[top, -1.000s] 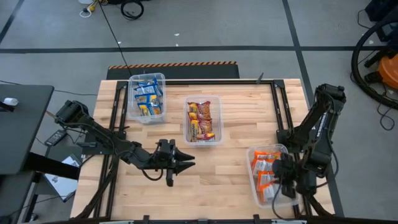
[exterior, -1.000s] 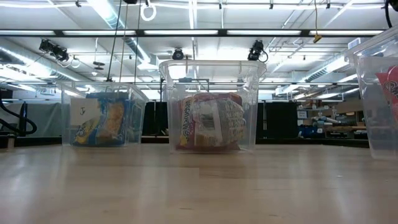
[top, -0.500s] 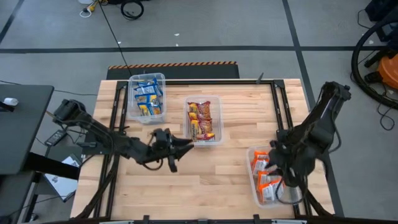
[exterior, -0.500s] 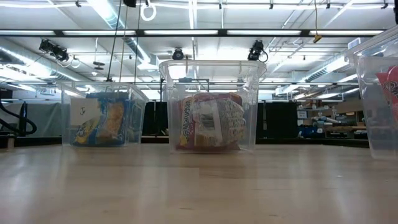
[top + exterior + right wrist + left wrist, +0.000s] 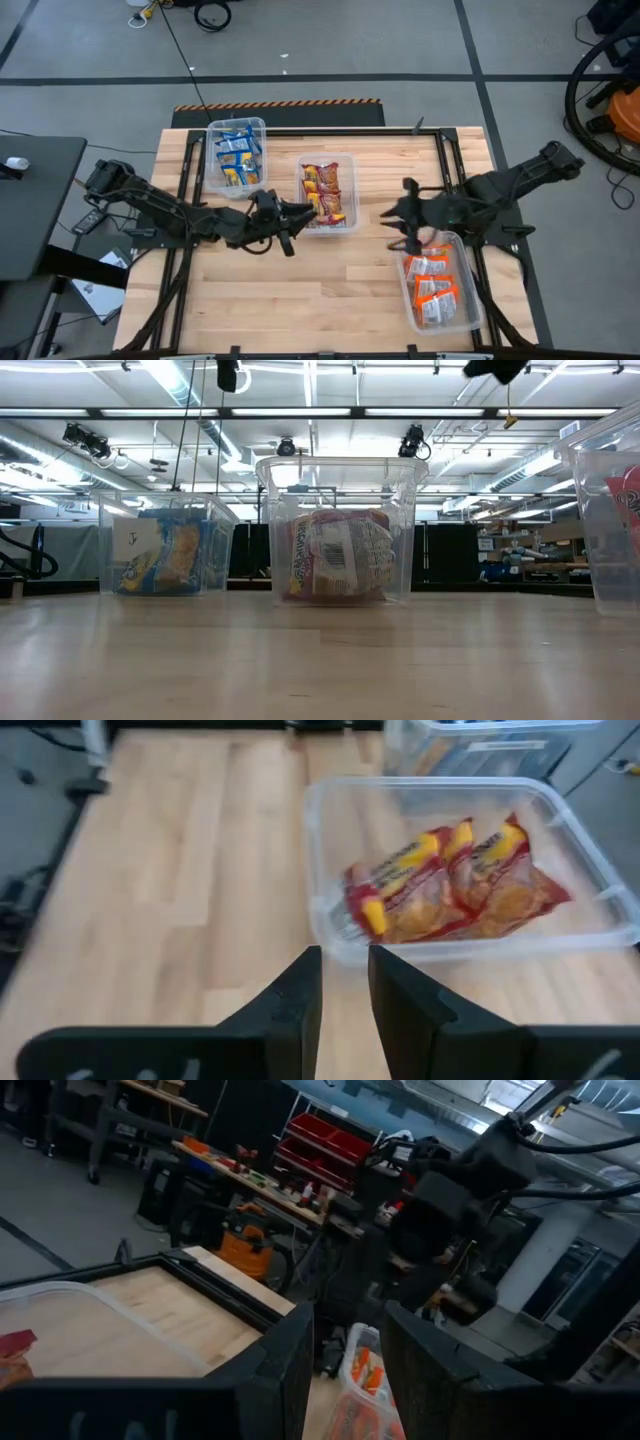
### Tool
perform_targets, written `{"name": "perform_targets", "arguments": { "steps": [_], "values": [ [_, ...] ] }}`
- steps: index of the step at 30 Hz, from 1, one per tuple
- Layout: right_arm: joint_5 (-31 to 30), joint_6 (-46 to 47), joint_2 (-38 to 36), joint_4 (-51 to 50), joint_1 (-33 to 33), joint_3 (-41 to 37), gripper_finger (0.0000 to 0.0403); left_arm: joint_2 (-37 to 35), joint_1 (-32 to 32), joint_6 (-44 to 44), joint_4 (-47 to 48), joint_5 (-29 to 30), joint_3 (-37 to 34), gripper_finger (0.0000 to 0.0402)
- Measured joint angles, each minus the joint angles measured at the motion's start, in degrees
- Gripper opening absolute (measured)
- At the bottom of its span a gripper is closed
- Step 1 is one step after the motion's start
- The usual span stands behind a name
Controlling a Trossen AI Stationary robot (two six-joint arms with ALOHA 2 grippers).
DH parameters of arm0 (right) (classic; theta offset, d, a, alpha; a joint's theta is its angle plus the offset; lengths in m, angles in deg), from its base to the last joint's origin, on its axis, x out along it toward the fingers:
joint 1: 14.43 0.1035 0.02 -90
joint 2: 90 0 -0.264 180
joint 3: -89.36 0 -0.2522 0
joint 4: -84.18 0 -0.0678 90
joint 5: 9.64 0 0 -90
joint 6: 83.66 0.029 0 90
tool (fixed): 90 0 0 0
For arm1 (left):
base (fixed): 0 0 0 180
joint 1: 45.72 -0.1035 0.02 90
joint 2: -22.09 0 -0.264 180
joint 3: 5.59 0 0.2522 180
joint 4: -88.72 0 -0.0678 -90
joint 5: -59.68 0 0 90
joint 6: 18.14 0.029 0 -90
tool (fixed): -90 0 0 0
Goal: Sort Maruchan noodles
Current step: Return to Home Position
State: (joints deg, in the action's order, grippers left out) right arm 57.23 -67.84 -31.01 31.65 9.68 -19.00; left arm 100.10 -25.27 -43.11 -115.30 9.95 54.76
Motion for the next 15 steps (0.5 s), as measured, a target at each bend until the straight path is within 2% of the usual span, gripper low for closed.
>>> {"name": "perform_targets", "arguments": {
  "steps": [3, 6, 12, 15],
  "values": [
    [1.48, -3.45, 2.57, 1.55, -3.46, 0.0, 0.009, -0.89, -0.11, 0.16, 0.48, -0.07, -0.05, 0.0123],
    [3.04, -6.71, 4.73, 5.2, -5.49, -0.02, 0.0093, -4.66, 0.66, 0.39, 1.75, -0.4, -0.07, 0.0123],
    [3.77, -11.93, 6.52, 16.68, -10.37, -0.02, 0.0091, -14.07, 3.88, 1.52, 14.72, -1.56, -0.07, 0.0123],
    [4.58, -14.22, 5.57, 23.89, -12.64, -0.56, 0.0081, -15.69, 5.09, 2.49, 15.18, -5.58, -0.04, 0.0123]
  ]
}}
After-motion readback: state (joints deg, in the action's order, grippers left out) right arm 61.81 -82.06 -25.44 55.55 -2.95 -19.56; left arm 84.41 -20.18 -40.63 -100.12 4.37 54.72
